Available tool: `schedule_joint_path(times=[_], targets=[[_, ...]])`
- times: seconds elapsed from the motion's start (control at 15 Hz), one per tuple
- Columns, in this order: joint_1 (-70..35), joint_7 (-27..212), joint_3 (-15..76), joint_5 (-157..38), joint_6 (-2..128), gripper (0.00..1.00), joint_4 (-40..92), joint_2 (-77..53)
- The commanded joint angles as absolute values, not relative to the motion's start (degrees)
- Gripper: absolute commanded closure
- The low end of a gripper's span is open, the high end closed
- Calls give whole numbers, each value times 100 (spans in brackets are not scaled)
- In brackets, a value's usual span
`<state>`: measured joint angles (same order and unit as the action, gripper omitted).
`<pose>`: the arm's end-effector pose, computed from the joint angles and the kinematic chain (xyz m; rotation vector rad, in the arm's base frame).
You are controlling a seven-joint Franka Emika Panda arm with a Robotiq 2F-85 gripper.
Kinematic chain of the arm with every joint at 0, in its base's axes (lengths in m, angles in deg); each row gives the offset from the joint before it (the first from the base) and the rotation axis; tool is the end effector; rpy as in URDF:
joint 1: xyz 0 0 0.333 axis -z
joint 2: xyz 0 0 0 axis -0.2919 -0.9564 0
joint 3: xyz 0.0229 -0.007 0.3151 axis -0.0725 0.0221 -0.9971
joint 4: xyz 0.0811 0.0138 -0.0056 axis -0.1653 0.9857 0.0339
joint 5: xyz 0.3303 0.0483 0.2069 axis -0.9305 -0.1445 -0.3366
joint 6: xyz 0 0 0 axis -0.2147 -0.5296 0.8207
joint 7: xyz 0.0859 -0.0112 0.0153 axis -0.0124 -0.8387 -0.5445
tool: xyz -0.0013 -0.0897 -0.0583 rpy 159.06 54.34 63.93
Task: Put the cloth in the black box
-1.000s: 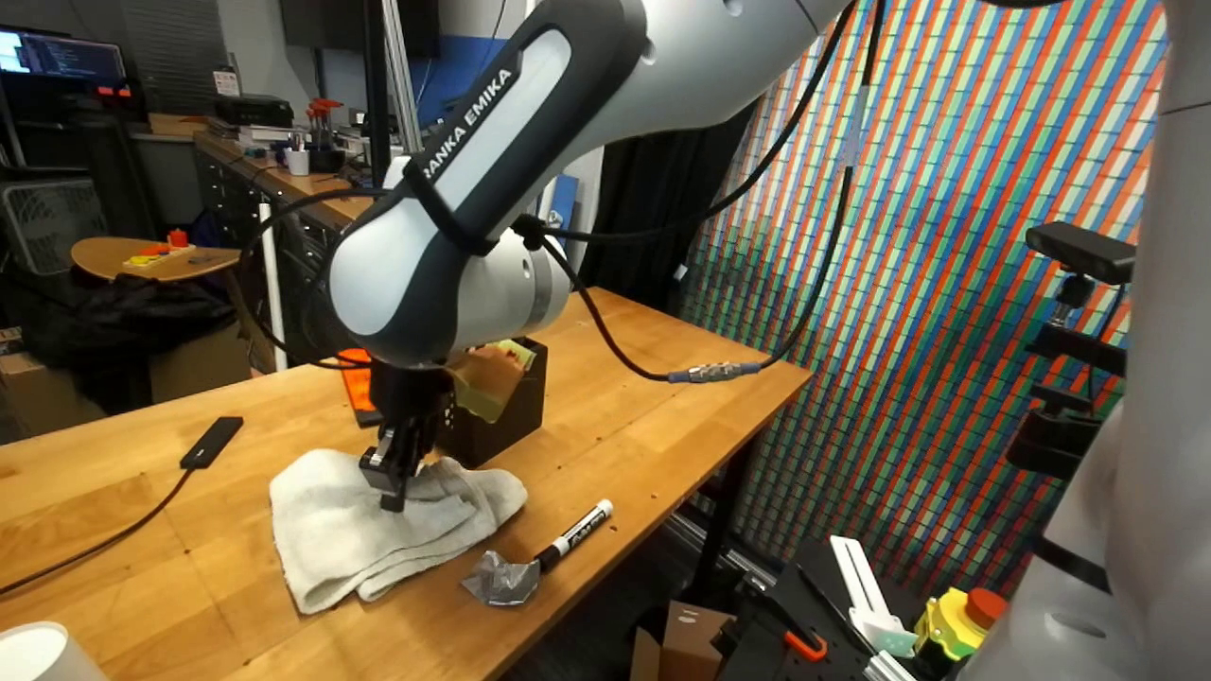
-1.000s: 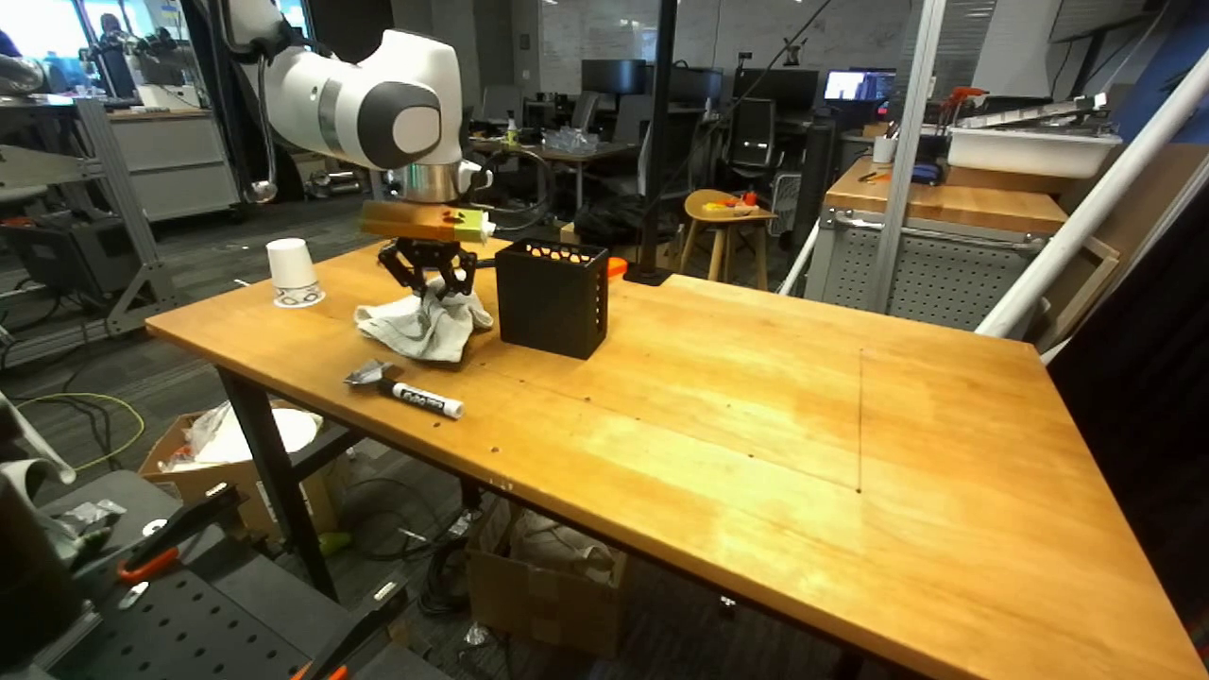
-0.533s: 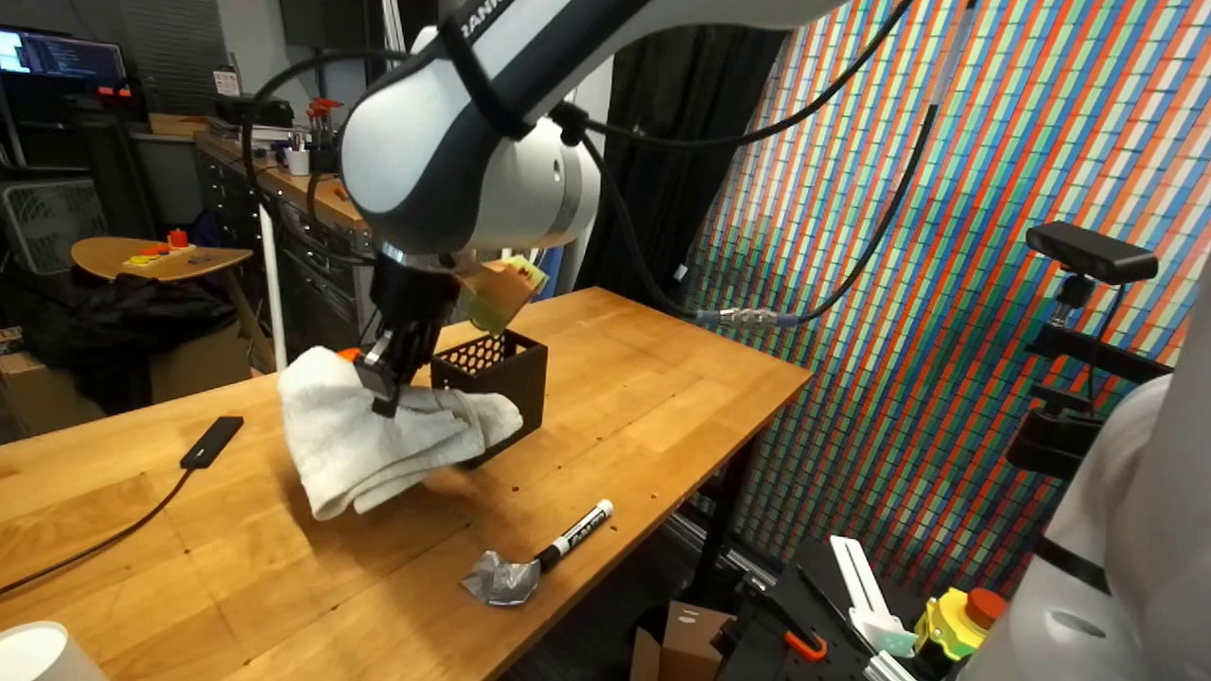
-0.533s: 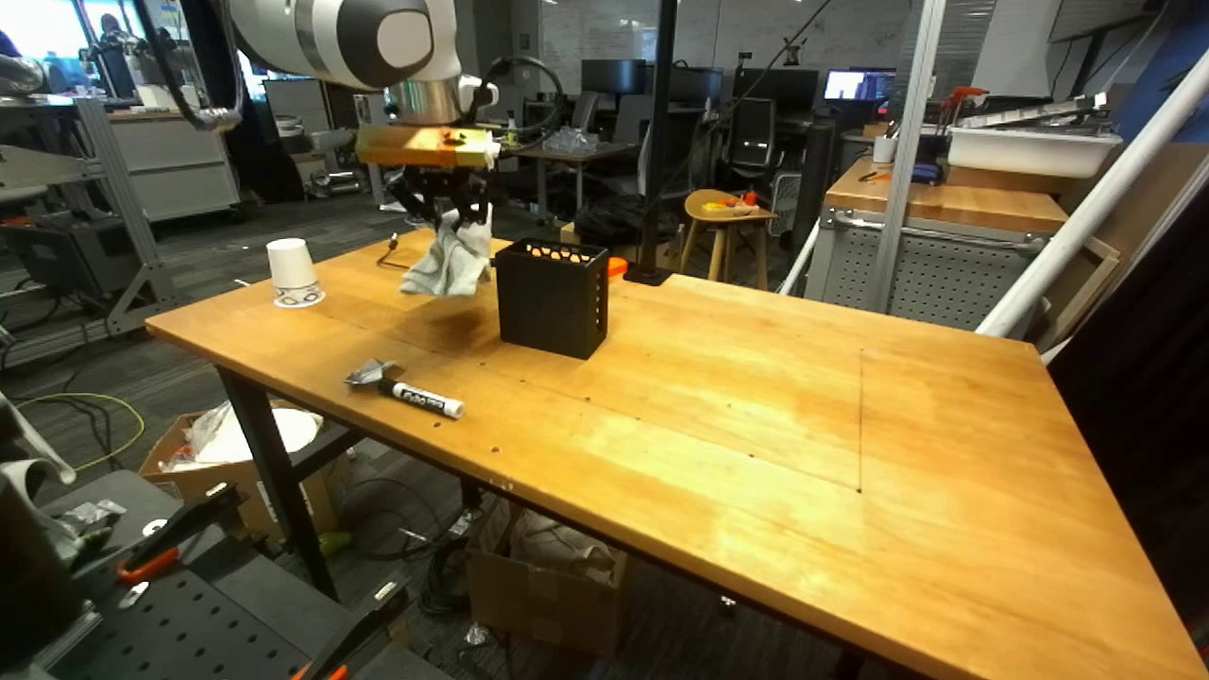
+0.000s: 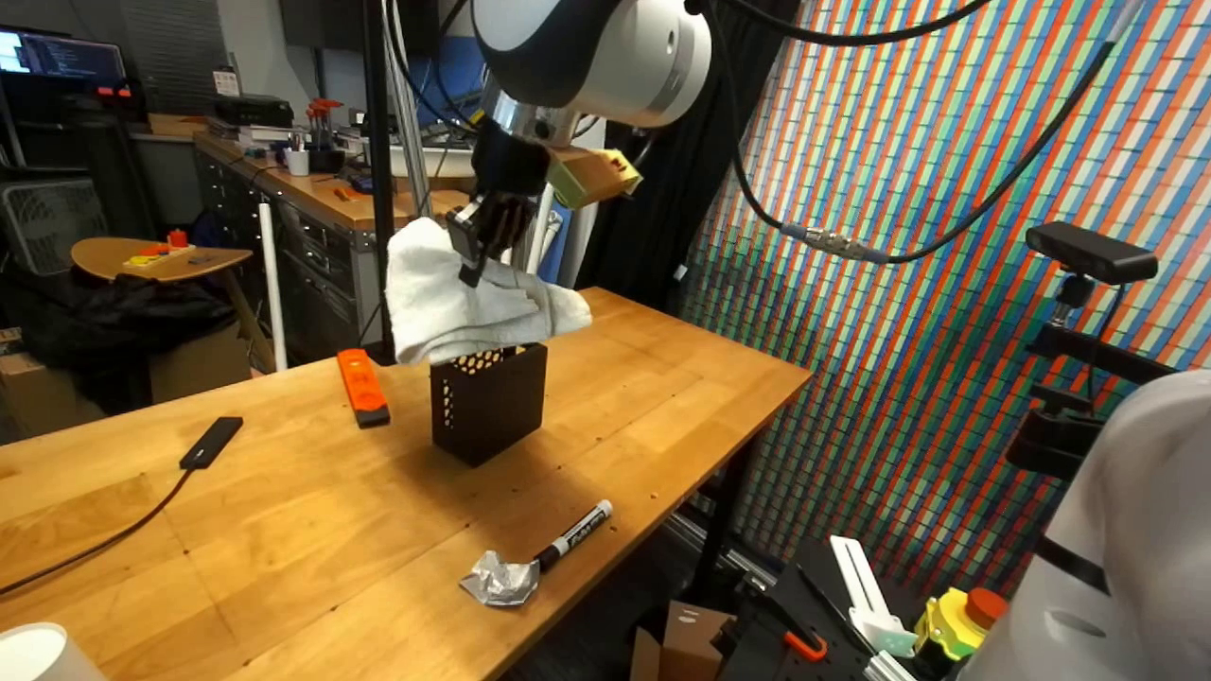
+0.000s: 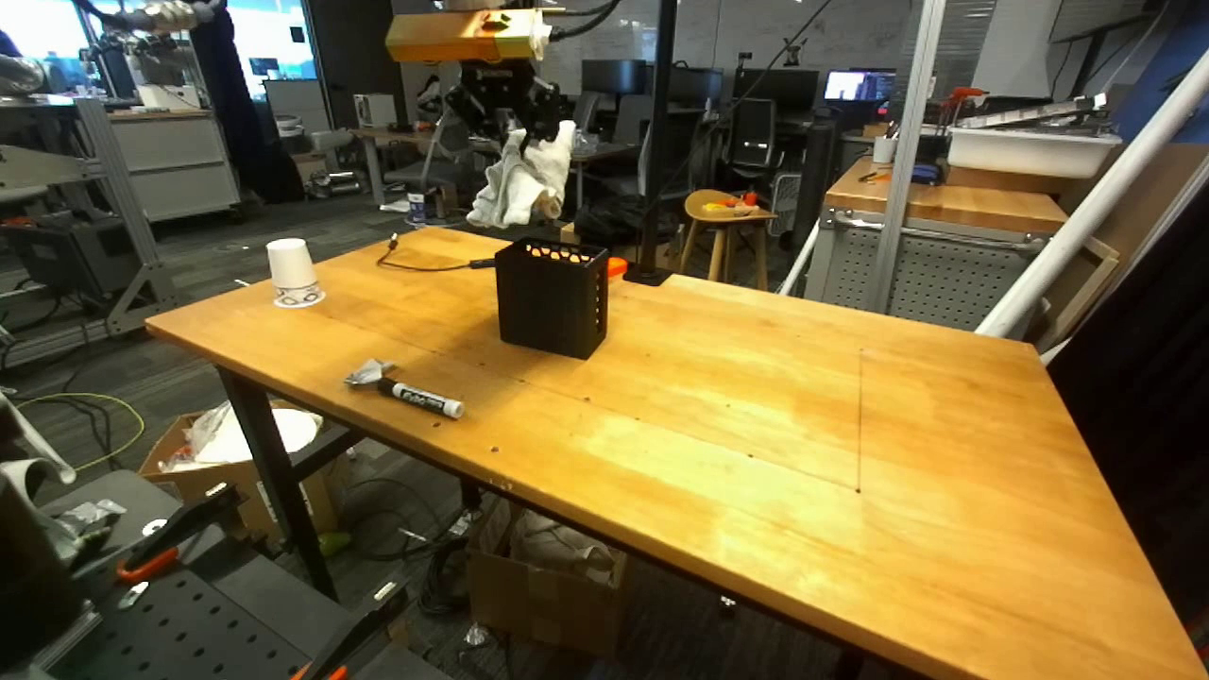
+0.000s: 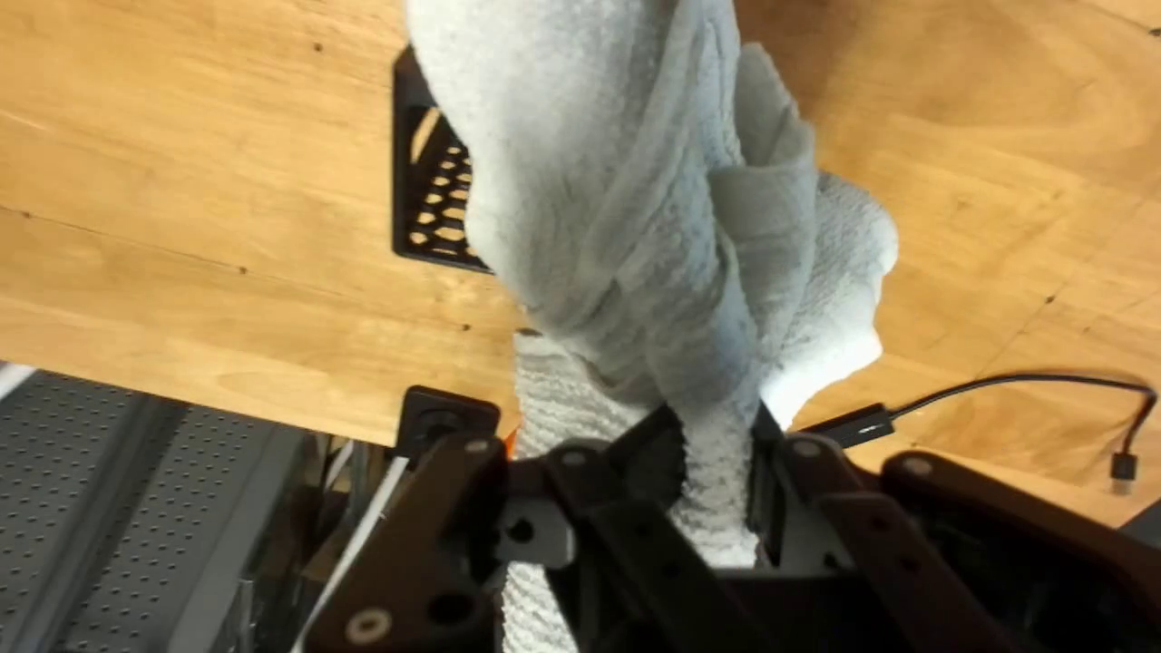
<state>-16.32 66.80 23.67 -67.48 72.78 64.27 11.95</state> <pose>0.5271 0.0203 0.4487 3.0352 0.5262 0.5840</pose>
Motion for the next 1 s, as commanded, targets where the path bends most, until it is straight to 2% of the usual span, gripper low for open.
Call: schedule_joint_path(times=[0.0,0.93], targets=[[-1621,7188,2578,-6413,7396,97,6443,1331],[-1639,8560,2735,-5174,7135,97,5495,-397]])
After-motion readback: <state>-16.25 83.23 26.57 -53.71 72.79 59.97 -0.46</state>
